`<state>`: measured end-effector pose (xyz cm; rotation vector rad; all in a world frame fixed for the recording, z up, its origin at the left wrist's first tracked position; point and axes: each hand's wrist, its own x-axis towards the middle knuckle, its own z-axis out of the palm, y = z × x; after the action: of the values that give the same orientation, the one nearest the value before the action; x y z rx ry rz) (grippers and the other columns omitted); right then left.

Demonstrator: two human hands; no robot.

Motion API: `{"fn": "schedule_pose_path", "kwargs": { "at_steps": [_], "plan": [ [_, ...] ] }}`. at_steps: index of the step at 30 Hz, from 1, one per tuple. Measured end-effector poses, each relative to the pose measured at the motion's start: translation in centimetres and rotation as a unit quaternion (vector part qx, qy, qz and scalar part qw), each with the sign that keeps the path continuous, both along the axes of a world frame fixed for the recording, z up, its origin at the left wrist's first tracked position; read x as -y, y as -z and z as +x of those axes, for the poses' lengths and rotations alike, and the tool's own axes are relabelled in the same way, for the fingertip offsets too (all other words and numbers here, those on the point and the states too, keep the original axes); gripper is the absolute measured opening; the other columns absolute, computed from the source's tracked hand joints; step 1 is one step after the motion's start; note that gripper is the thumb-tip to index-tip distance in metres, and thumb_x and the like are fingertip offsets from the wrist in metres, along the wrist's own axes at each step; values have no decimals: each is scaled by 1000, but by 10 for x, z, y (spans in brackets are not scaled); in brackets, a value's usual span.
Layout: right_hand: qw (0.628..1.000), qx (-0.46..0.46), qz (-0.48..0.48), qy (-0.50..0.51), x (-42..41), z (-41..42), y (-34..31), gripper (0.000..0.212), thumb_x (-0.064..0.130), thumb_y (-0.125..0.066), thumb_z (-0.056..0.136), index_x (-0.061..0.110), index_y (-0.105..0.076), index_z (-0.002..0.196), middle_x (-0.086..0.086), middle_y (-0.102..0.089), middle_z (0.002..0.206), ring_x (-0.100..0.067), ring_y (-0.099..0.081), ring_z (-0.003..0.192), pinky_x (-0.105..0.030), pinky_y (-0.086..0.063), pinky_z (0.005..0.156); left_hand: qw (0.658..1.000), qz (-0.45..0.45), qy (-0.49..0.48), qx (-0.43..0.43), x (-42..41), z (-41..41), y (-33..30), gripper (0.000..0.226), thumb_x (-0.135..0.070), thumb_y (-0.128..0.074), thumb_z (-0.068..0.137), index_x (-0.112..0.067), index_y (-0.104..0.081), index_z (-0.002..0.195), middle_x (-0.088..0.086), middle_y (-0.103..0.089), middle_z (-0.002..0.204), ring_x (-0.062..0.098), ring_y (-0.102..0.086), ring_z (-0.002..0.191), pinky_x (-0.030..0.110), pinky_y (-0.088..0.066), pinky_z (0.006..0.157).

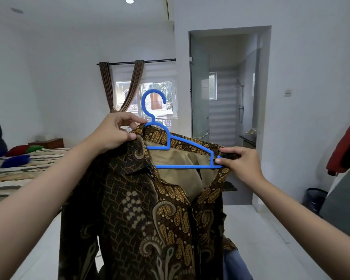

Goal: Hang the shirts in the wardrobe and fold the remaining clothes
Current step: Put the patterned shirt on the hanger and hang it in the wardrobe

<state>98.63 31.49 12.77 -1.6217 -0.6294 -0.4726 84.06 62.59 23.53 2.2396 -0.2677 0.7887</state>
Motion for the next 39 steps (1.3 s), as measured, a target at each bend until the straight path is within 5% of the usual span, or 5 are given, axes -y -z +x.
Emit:
{"fn": "schedule_pose_path", "kwargs": {
  "at_steps": [3, 8, 25, 34, 39],
  "plan": [
    [1000, 18, 1, 3, -2, -7, -6, 36, 15, -88, 61, 27, -73, 92, 11, -71, 90, -4, -66, 92, -24, -50, 87, 997, 44, -64, 6, 12, 8, 14, 53, 18, -58, 73, -31, -70, 92, -1, -54, 77, -4, -47, 47, 6, -36, 53],
    [997, 45, 7, -58, -21, -33, -10, 37, 14, -88, 61, 20, -76, 95, 7, -73, 93, -3, -68, 92, -19, -51, 84, 987, 6, -150, 51, 19, 27, 33, 51, 7, -59, 71, -41, -67, 89, -7, -53, 75, 5, -45, 58, 25, -37, 67],
    [954, 296, -50, -29, -52, -54, -56, 23, 15, -77, 77, 15, -70, 99, -5, -55, 115, -12, -58, 58, -13, -48, 60, 988, -104, 104, 40, 55, 4, 25, 51, 15, -63, 75, -28, -71, 101, 8, -67, 102, 21, -39, 61, 30, -40, 70],
    [945, 310, -109, -8, -54, -50, -75, 17, 12, -78, 75, 20, -76, 90, 8, -72, 84, 6, -56, 69, -9, -40, 61, 997, -34, 72, 21, 57, -6, 30, 51, 10, -64, 79, -30, -68, 109, -18, -72, 100, 20, -51, 67, 30, -51, 71],
    [949, 297, -106, 8, -38, -45, -75, 17, 16, -79, 74, 23, -76, 89, 10, -70, 80, -15, -56, 72, -35, -48, 62, 999, -9, 40, 19, 45, -18, 33, 46, 9, -65, 79, -28, -68, 108, -25, -68, 77, -1, -46, 56, 8, -38, 61]
  ]
}}
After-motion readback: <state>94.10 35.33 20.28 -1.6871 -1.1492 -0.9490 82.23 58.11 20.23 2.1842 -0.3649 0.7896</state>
